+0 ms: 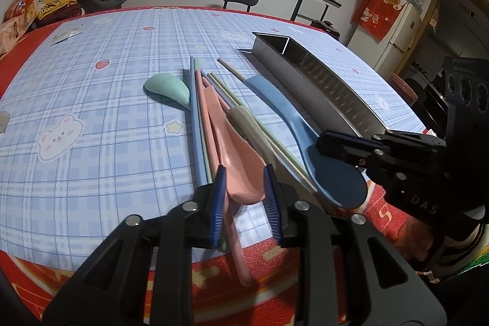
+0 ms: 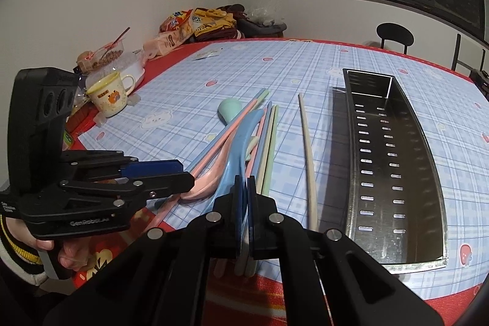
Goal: Organize utensils
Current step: 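Close left tool on the pink spoon handle while right tool holds the blue spoon, then lift the pink spoon with left tool while right tool lifts the blue spoon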
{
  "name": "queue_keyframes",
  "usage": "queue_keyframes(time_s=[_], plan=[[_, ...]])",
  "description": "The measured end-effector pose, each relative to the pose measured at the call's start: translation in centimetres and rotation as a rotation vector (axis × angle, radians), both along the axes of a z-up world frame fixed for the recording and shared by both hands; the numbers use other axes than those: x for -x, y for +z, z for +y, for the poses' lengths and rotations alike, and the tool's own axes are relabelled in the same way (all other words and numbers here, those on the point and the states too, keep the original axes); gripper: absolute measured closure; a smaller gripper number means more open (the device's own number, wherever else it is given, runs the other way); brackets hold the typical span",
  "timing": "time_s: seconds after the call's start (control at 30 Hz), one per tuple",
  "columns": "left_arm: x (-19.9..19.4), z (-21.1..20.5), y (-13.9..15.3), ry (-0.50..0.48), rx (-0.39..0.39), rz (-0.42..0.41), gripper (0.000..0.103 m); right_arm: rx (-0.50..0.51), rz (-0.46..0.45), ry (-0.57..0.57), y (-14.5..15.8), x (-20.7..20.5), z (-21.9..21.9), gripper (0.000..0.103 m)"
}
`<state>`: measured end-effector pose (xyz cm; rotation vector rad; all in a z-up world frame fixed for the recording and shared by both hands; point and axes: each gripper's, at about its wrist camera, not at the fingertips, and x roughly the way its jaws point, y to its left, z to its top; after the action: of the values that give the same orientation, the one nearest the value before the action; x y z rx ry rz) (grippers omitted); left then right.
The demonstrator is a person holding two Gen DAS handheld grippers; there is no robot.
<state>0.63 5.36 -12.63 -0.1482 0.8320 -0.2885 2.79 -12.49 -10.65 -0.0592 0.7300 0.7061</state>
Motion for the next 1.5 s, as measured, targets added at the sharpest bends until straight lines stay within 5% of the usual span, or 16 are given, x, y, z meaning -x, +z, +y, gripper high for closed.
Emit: queue_keyframes(time_s=[0.57, 0.9, 1.07, 1.2, 1.5], plan=[[-5.1, -0.5, -1.5, 0.006, -0.012, 0.103, 0.084, -0.02, -0.001, -0.007, 0.0, -0.1, -0.7, 0.099], [-6.9, -0.7, -1.5, -0.03, -0.057, 0.116, 0.07, -0.028, -0.002, -0.011, 0.0, -0.1, -0.9, 0.099], [-7.3, -0.6, -1.7, -0.04, -0.033, 0.125, 0.068, -0.029, 0.0, -0.019, 0.0, -0.3, -1.0, 0.099], [-7.7, 0.5, -1.5, -0.037, 0.076, 0.135, 0.067, -0.031, -0.006, -0.022, 0.1, -0.3, -1.1, 0.1], [-7.8, -0.1, -1.9, -0.05, 0.106, 0.14, 0.065, -0.028, -0.005, -0.028, 0.1, -0.4, -1.1, 0.099]])
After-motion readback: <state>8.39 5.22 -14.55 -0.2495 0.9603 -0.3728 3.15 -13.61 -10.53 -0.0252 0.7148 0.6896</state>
